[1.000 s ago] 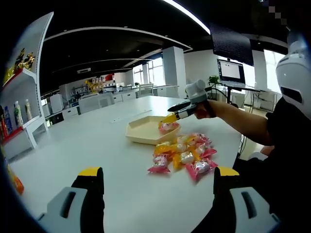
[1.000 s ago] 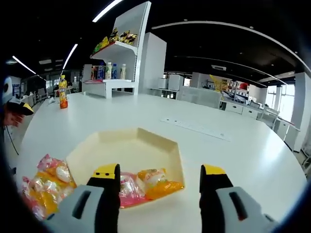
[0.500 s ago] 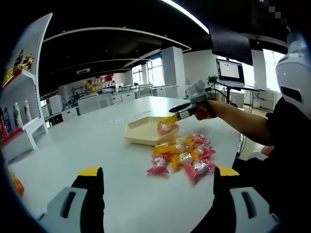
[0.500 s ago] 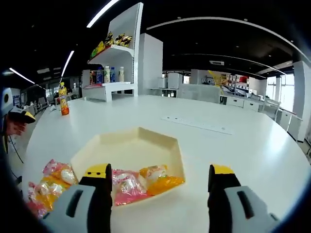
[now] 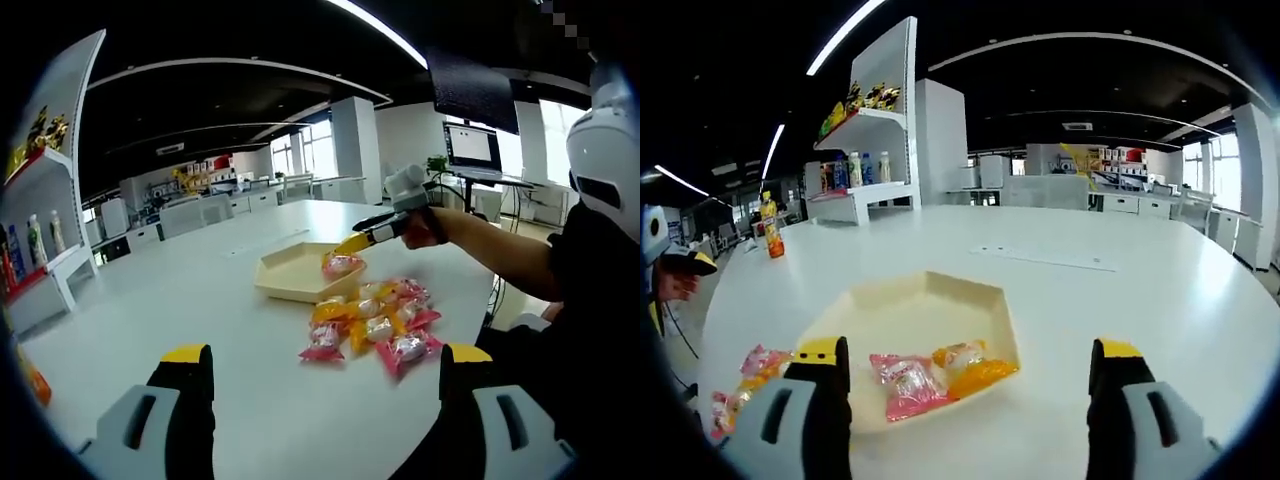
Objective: Pick up the marshmallows scattered on the table and place them into the bowl on the table
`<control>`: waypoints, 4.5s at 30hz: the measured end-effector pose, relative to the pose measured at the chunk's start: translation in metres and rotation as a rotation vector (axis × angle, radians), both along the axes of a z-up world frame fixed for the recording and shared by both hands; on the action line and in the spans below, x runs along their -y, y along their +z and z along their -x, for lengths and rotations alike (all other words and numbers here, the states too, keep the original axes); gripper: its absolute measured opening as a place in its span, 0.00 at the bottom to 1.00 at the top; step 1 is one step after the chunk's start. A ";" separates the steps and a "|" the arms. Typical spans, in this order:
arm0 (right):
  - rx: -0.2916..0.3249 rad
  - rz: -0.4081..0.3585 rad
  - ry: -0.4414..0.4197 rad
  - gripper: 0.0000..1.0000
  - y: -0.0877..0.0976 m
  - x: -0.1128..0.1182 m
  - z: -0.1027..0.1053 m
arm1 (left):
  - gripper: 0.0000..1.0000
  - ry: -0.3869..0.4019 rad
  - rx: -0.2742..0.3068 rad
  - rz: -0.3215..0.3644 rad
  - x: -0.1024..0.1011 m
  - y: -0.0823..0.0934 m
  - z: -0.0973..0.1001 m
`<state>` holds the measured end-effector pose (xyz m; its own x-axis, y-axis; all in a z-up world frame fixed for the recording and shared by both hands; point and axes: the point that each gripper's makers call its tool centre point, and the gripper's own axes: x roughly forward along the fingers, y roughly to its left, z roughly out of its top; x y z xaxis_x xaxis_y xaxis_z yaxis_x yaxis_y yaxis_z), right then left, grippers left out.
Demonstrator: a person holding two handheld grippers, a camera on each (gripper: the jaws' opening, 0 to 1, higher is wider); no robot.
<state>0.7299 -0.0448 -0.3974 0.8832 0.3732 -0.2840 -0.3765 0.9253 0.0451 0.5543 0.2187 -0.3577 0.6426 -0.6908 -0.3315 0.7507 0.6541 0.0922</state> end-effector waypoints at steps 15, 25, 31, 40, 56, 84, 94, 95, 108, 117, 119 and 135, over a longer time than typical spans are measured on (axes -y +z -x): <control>0.050 -0.042 -0.014 0.97 0.018 0.010 0.044 | 0.93 -0.003 0.006 0.002 0.001 0.001 0.005; 0.087 -0.043 -0.014 0.97 0.028 0.021 0.079 | 0.93 -0.006 0.010 0.003 0.002 0.001 0.010; 0.077 -0.038 -0.006 0.97 0.020 0.032 0.102 | 0.93 -0.014 0.009 0.000 0.005 0.000 0.011; 0.083 -0.037 -0.039 0.97 0.019 0.056 0.133 | 0.93 -0.025 0.000 -0.002 0.010 -0.003 0.011; 0.117 0.026 -0.038 0.97 0.048 0.071 0.188 | 0.90 -0.045 0.020 0.007 0.016 -0.001 0.000; 0.143 0.075 0.025 0.97 0.058 0.055 0.203 | 0.72 -0.090 0.080 0.091 0.051 -0.019 -0.053; 0.143 0.078 0.012 0.97 0.057 0.059 0.204 | 0.54 -0.067 0.029 0.082 0.061 -0.046 -0.073; 0.140 0.082 0.013 0.97 0.056 0.058 0.204 | 0.54 -0.083 0.036 0.094 0.065 -0.045 -0.071; 0.127 0.086 0.008 0.97 0.050 0.058 0.201 | 0.47 -0.074 -0.065 0.161 0.070 -0.064 -0.077; 0.128 0.072 -0.018 0.97 0.052 0.064 0.198 | 0.43 -0.078 -0.095 0.115 0.072 -0.078 -0.076; 0.128 0.073 -0.020 0.97 0.052 0.064 0.197 | 0.41 -0.076 -0.103 0.124 0.072 -0.078 -0.076; 0.129 0.087 -0.022 0.97 0.052 0.066 0.198 | 0.25 -0.014 -0.096 0.144 0.063 -0.080 -0.085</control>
<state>0.5314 -0.1108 -0.3451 0.9223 0.3321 -0.1976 -0.3533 0.9318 -0.0830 0.6391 0.1554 -0.4382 0.6028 -0.7442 -0.2876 0.7607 0.6448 -0.0740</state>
